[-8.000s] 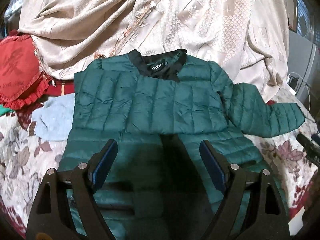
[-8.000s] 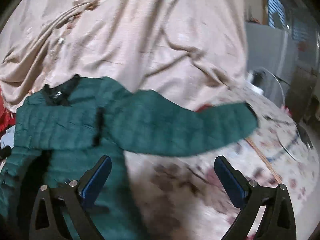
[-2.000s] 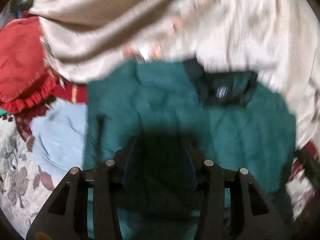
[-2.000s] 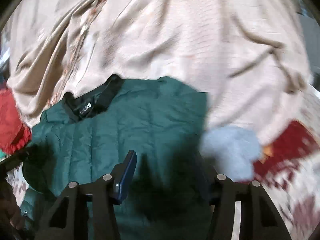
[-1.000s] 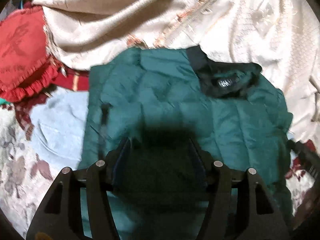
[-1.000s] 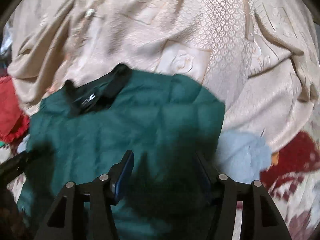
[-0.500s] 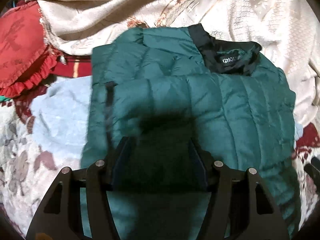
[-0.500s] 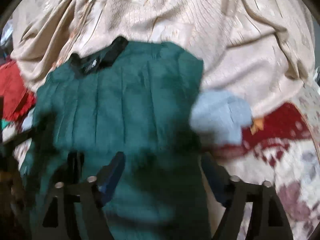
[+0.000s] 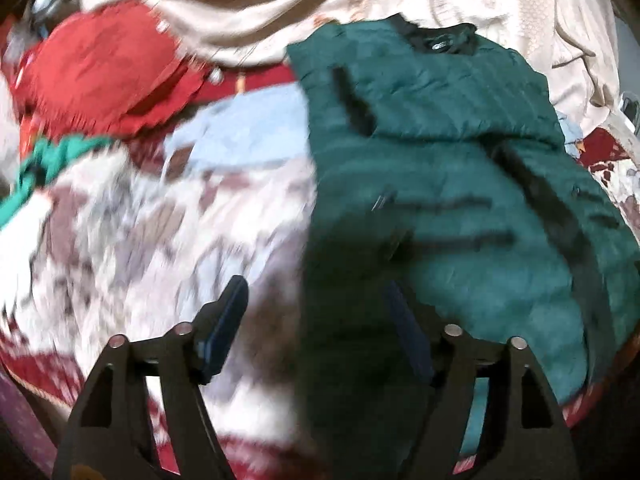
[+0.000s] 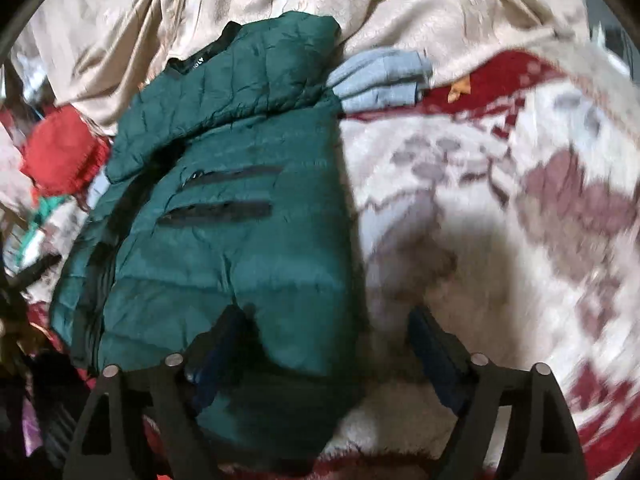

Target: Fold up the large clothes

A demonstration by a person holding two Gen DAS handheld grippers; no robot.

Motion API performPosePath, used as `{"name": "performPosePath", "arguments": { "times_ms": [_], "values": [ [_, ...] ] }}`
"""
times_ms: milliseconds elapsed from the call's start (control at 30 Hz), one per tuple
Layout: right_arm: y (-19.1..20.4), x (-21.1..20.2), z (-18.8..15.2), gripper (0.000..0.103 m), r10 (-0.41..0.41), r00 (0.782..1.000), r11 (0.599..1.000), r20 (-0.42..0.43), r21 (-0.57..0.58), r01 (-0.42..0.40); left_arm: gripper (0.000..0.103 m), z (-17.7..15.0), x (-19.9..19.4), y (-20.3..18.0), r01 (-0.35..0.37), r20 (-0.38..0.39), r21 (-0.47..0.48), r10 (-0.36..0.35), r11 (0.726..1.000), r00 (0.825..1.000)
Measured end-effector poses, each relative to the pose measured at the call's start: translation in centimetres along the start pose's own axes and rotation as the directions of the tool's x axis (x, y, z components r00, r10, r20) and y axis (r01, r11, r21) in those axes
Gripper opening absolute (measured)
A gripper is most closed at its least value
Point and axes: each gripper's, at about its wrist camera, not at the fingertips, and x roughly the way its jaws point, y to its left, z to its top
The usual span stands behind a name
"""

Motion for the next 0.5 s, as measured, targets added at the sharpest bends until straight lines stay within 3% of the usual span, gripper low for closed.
{"name": "performPosePath", "arguments": {
  "times_ms": [67,133,267,400,433,500],
  "values": [
    [-0.2,-0.3,-1.0,0.088,0.011,0.998,1.000,0.057,0.022,-0.012,0.079,-2.0,0.8,1.2,0.041,-0.057,-0.044,-0.043,0.998,0.997],
    [0.4,-0.3,-0.8,0.093,0.030,0.998,0.999,0.051,0.022,-0.031,0.079,-3.6,1.6,1.9,0.112,-0.098,-0.121,-0.124,0.986,0.987],
    [3.0,-0.3,-2.3,0.095,0.067,0.994,0.995,0.081,-0.073,-0.061,0.086,-4.8,1.3,1.7,0.124,-0.068,-0.164,-0.137,0.979,0.988],
    [3.9,-1.2,-3.5,0.094,0.227,0.968,0.971,0.107,-0.095,-0.218,0.094,-5.4,0.6,0.8,0.168,-0.034,-0.153,-0.175,0.974,0.984],
    [3.9,-1.3,-3.5,0.094,0.250,0.962,0.966,0.106,-0.091,-0.241,0.094,-5.4,0.3,0.6,0.195,-0.025,-0.146,-0.200,0.970,0.979],
    [3.5,-1.1,-3.5,0.094,0.277,0.954,0.960,0.116,-0.062,-0.271,0.094,-5.1,-0.4,0.3,0.334,-0.013,-0.118,-0.338,0.935,0.941]
  ]
}}
